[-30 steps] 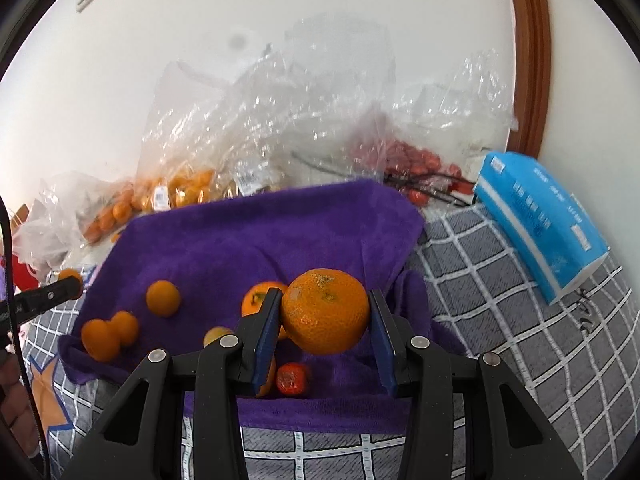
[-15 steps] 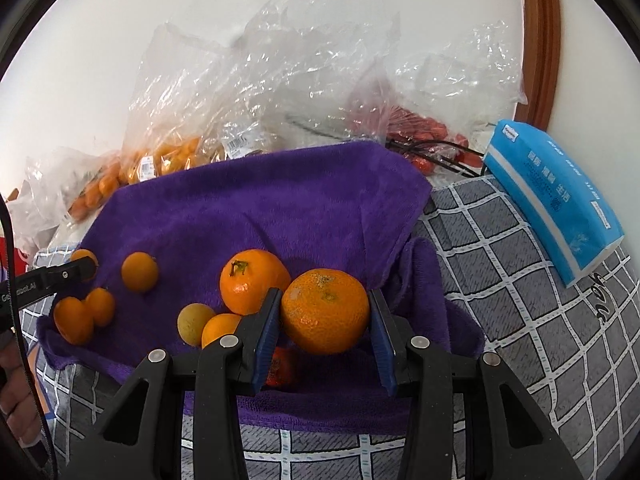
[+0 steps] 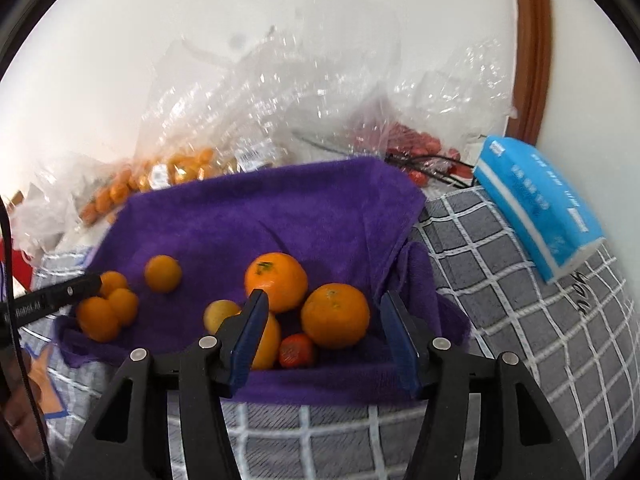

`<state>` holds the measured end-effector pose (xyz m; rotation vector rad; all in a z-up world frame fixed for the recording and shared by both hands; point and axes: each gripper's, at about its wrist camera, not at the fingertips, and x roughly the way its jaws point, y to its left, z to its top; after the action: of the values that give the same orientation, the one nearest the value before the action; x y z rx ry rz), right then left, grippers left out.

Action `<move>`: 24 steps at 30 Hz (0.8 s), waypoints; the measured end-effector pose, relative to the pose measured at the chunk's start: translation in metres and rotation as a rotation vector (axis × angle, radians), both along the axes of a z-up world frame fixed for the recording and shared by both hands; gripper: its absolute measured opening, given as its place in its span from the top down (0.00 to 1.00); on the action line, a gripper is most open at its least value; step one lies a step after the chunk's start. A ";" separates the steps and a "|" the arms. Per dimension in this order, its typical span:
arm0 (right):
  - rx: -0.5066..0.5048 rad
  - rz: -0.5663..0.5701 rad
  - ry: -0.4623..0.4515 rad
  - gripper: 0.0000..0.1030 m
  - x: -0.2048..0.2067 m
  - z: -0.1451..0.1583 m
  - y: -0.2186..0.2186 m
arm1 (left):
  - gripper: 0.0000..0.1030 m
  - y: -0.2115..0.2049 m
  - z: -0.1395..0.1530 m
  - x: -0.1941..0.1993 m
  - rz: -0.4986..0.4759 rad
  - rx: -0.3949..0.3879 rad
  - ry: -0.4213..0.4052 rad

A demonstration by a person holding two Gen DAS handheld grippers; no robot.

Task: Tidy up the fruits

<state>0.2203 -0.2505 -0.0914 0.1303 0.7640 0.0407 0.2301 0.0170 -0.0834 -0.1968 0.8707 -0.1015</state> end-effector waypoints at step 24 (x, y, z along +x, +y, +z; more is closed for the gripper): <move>-0.048 -0.053 -0.123 0.12 -0.155 0.087 0.017 | 0.17 -0.008 0.065 -0.161 0.003 0.058 -0.226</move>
<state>0.0652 -0.2333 -0.0044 0.1020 0.6381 -0.0200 0.0687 0.0092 -0.0181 -0.1292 0.6475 -0.0932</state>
